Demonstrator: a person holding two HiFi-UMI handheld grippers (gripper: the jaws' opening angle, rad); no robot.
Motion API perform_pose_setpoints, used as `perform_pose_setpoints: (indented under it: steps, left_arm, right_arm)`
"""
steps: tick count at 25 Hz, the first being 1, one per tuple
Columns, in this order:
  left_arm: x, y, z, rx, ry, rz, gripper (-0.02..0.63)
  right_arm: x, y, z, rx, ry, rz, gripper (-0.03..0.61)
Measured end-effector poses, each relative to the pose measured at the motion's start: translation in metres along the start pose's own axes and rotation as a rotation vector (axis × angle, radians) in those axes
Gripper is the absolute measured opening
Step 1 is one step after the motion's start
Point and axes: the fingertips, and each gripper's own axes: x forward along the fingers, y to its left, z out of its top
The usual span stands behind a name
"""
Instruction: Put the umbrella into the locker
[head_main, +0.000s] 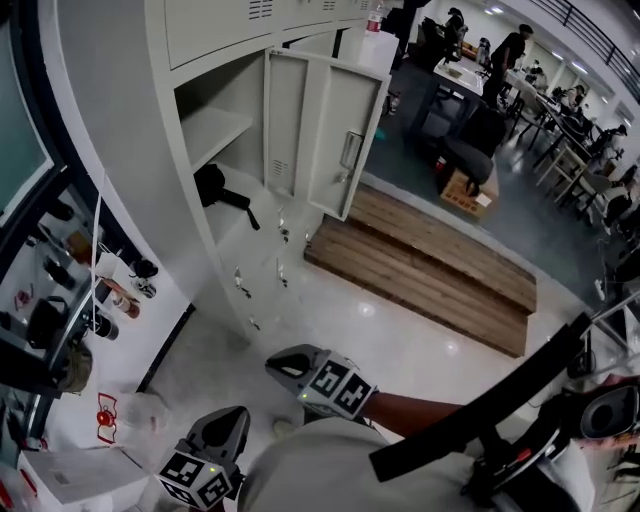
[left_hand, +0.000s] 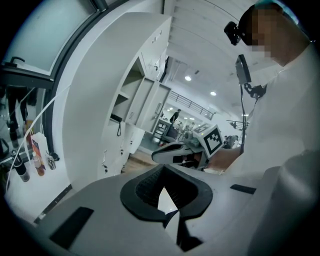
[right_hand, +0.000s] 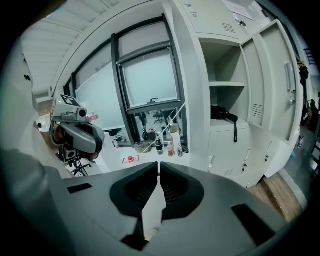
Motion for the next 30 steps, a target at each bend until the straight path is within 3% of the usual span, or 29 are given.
perform_pose_setpoints:
  steps: [13, 30]
  left_arm:
    - [0.005, -0.009, 0.001, -0.006, 0.005, -0.003, 0.009]
    - [0.011, -0.011, 0.009, 0.014, 0.013, -0.026, 0.009]
  right_arm:
    - [-0.001, 0.023, 0.002, -0.046, -0.01, 0.061, 0.026]
    - [-0.002, 0.023, 0.004, -0.068, -0.002, 0.058, 0.017]
